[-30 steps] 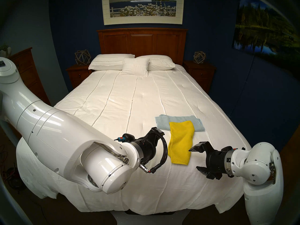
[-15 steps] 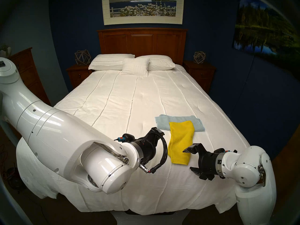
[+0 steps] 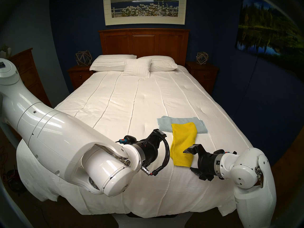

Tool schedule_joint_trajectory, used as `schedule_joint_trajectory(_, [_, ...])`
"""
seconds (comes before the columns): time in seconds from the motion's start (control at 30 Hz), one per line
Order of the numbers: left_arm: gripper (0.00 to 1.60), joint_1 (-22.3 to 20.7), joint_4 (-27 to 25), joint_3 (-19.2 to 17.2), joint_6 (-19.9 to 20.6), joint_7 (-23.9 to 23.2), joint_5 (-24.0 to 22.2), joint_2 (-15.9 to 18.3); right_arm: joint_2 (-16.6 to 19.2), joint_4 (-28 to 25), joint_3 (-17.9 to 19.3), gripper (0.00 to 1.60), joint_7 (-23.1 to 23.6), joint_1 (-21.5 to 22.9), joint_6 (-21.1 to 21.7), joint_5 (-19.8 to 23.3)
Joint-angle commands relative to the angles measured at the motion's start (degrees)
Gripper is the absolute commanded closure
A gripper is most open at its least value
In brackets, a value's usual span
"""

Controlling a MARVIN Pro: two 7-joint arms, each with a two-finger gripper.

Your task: Fold the hand towels twice and stack them up

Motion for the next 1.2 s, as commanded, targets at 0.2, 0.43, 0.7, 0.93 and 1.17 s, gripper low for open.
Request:
schedule_joint_trajectory(0.2, [0.00, -0.18, 0.00, -0.59, 0.08, -0.15, 0.03, 0.02, -0.53, 0.66, -0.71, 0.02, 1.11, 1.09, -0.02, -0.26])
schedule_joint_trajectory(0.43, [0.00, -0.16, 0.00, -0.61, 0.07, -0.11, 0.07, 0.04, -0.17, -0.35, -0.16, 0.80, 1.11, 0.39, 0.29, 0.03])
schedule_joint_trajectory(0.7, [0.00, -0.13, 0.00, -0.64, 0.06, -0.07, 0.12, 0.07, 0.09, -1.29, 0.54, 1.19, 1.04, -0.78, 1.00, 0.40])
schedule_joint_trajectory(0.93, [0.00, -0.12, 0.00, -0.65, 0.06, -0.04, 0.16, 0.08, 0.95, -3.73, 1.32, 1.58, 1.18, -3.72, 3.05, 1.43])
schedule_joint_trajectory(1.17, [0.00, -0.11, 0.00, -0.66, 0.05, -0.01, 0.20, 0.10, 1.14, -7.59, 3.67, 1.60, 1.11, -6.90, 3.85, 3.59])
